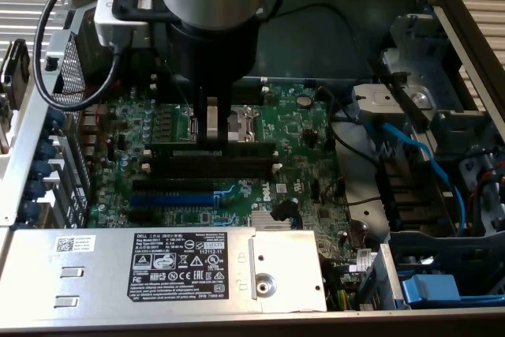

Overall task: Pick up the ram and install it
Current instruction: 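Insert the ram into the slot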

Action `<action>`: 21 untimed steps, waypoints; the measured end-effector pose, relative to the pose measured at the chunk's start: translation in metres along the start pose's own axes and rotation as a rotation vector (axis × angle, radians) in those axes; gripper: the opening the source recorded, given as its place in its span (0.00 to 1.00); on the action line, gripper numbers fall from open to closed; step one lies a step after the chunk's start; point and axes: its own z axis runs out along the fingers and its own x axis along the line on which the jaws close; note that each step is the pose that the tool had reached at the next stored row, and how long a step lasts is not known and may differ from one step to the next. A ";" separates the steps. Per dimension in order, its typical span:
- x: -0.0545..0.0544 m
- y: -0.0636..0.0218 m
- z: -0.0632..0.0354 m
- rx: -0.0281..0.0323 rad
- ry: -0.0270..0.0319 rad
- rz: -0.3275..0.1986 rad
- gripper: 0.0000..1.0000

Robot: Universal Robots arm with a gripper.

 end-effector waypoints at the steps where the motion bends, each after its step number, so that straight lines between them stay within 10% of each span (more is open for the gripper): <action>1: 0.000 0.0000 0.0000 -0.0002 0.0002 -0.001 0.12; 21: 0.002 0.0009 0.0059 -0.0021 0.0005 -0.014 0.12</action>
